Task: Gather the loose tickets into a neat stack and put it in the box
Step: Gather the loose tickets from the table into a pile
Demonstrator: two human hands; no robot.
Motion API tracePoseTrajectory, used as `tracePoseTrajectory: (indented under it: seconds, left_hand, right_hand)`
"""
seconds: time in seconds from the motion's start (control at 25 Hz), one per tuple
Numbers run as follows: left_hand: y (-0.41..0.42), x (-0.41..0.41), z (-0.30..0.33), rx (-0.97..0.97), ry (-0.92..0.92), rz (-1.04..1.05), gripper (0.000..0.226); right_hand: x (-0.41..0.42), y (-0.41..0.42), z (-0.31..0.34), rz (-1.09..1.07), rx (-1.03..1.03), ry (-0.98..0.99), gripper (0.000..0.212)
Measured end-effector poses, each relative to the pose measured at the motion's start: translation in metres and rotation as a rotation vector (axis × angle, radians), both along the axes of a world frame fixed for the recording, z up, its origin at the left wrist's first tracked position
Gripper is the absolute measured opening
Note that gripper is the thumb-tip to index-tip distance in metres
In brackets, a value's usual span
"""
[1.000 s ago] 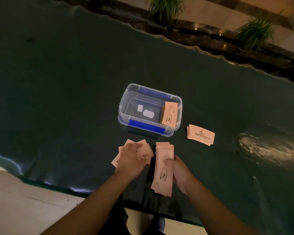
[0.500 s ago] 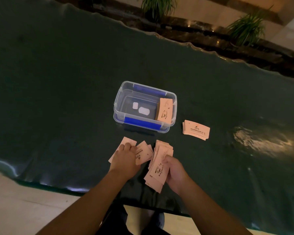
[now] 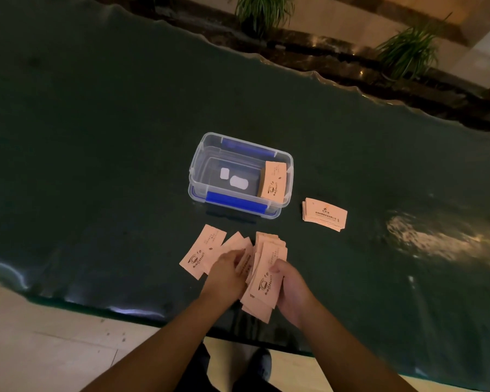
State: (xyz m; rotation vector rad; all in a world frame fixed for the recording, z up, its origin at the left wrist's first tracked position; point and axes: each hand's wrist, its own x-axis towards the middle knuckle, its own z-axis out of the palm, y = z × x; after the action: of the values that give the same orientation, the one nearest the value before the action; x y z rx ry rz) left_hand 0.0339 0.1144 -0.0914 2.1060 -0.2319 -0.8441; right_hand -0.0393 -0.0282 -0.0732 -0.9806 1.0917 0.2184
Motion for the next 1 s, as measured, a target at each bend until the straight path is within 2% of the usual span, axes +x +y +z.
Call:
tracePoseTrajectory:
  seconds: [0.12, 0.24, 0.32, 0.36, 0.44, 0.56, 0.64, 0.72, 1.0]
  left_hand:
    - [-0.009, -0.013, 0.004, -0.13, 0.156, 0.052, 0.038]
    - [-0.016, -0.025, 0.007, -0.226, 0.319, 0.026, 0.049]
    - [-0.016, -0.028, 0.006, -0.275, 0.351, -0.008, 0.052]
    - [-0.014, -0.027, 0.004, -0.278, 0.307, -0.022, 0.049]
    - [-0.004, -0.019, 0.0, -0.167, 0.074, -0.028, 0.045]
    - [0.018, 0.002, -0.006, 0.267, -0.313, -0.088, 0.065]
    - [0.028, 0.012, -0.007, 0.504, -0.396, -0.207, 0.083]
    - [0.031, 0.015, -0.009, 0.536, -0.408, -0.295, 0.08]
    - [0.027, 0.021, -0.011, 0.418, -0.449, -0.433, 0.076]
  right_hand:
    - [0.0, -0.005, 0.003, 0.011, -0.03, 0.014, 0.039]
    - [-0.007, -0.006, 0.007, -0.003, -0.026, 0.045, 0.039]
    - [-0.013, -0.007, 0.008, -0.017, -0.009, 0.049, 0.042]
    - [-0.014, -0.008, 0.009, -0.026, -0.005, 0.035, 0.043]
    - [-0.015, -0.014, 0.009, -0.029, -0.01, 0.018, 0.042]
    - [-0.011, -0.023, 0.01, 0.033, -0.054, 0.069, 0.04]
    - [-0.004, -0.026, 0.013, 0.087, -0.086, 0.087, 0.04]
    - [0.002, -0.027, 0.016, 0.108, -0.1, 0.075, 0.041]
    - [0.012, -0.032, 0.022, 0.191, -0.151, 0.045, 0.041]
